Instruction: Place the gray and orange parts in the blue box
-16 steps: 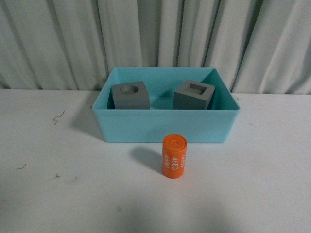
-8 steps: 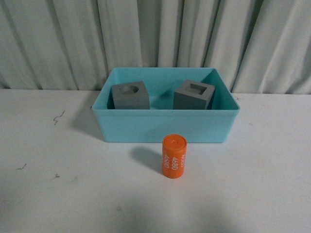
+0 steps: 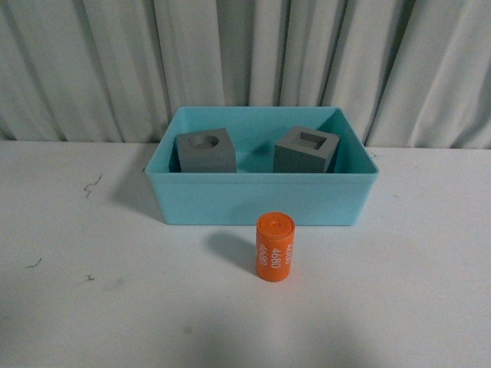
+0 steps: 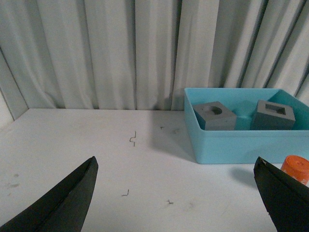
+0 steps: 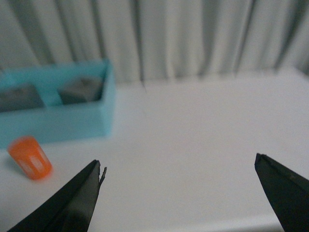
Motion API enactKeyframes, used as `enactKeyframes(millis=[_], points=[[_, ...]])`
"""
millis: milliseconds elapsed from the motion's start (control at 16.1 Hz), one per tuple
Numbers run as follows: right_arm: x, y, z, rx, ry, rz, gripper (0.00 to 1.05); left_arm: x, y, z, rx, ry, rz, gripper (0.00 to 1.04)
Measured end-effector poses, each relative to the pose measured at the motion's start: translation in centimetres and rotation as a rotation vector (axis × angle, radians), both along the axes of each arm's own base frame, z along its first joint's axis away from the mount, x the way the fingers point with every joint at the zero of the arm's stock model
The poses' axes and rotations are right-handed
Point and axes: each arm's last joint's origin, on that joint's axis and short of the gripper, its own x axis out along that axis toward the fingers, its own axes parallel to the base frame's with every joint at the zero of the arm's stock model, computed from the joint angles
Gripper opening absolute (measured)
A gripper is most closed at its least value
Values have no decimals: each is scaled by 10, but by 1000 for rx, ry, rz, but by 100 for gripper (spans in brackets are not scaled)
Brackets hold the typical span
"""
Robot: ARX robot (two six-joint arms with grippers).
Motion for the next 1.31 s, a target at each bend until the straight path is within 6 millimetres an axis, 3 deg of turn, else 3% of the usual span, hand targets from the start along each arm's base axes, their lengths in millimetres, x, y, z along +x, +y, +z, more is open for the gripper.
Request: enactKeyframes(millis=[62,187,436,685,1058,1307], points=[[3,0,0,43,232,-125,98,0,0,0,0,0,3,98],[19,-15,-5,55,364,-244,98,0,0,0,1,0,0,98],[68,-17,-12,-102,472,106,98,0,0,0,1,0,0,98],[120,4,-24,-251,629,466,98,0,0,0,1,0,0,98],[182,41,-75,-400,688,665,98,0,0,0,1,0,0,98],[223,61,-85,-397,599,690,98,0,0,0,1,0,0,98]])
